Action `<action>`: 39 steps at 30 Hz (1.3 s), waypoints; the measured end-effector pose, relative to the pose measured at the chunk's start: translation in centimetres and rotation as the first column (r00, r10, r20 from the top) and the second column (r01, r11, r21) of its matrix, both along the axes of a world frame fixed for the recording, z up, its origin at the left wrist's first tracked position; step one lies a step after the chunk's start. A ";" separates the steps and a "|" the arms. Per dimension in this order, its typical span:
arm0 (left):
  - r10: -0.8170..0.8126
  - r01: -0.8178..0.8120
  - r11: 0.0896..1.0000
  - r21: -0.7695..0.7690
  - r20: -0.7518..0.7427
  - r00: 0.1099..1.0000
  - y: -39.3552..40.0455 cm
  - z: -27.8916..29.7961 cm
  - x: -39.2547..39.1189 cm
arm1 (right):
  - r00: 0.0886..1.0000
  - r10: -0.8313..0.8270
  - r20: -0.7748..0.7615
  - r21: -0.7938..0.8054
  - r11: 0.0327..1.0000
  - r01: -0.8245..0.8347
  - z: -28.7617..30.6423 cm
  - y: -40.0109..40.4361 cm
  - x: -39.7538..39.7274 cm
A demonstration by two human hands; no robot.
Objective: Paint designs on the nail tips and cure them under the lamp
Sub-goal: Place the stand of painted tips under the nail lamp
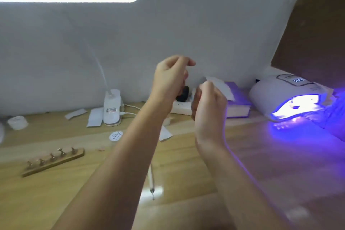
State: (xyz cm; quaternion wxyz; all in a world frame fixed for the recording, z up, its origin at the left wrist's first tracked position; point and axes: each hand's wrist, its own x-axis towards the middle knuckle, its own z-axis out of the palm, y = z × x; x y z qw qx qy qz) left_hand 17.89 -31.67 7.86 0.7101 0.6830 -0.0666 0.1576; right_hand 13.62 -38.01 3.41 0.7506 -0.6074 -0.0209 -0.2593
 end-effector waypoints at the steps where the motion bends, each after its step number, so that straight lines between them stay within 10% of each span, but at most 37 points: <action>1: 0.046 -0.049 0.997 0.059 0.054 0.998 2.0 0.0 -0.7 | 0.998 0.053 0.029 -0.059 0.997 -0.051 -0.4 0.7 -0.4; 8: 0.245 -0.415 0.821 0.392 0.414 0.877 15.0 -2.9 -7.7 | 0.980 0.190 0.051 -0.486 0.862 -0.142 -5.9 5.1 -2.0; 17: 0.271 -0.394 0.593 0.702 0.287 0.919 28.4 -11.3 -12.0 | 0.993 0.112 -0.034 -0.783 0.615 -0.096 -9.0 4.7 -1.0; 32: 0.239 -0.180 0.697 0.694 0.012 0.971 31.9 -13.1 -11.0 | 0.994 -0.054 -0.094 -0.976 0.200 -0.081 -8.9 5.2 -1.7; 39: 0.120 -0.067 0.732 0.678 -0.032 0.992 29.6 -11.1 -11.8 | 0.984 -0.003 -0.177 -0.953 0.251 -0.170 -8.6 5.0 -1.7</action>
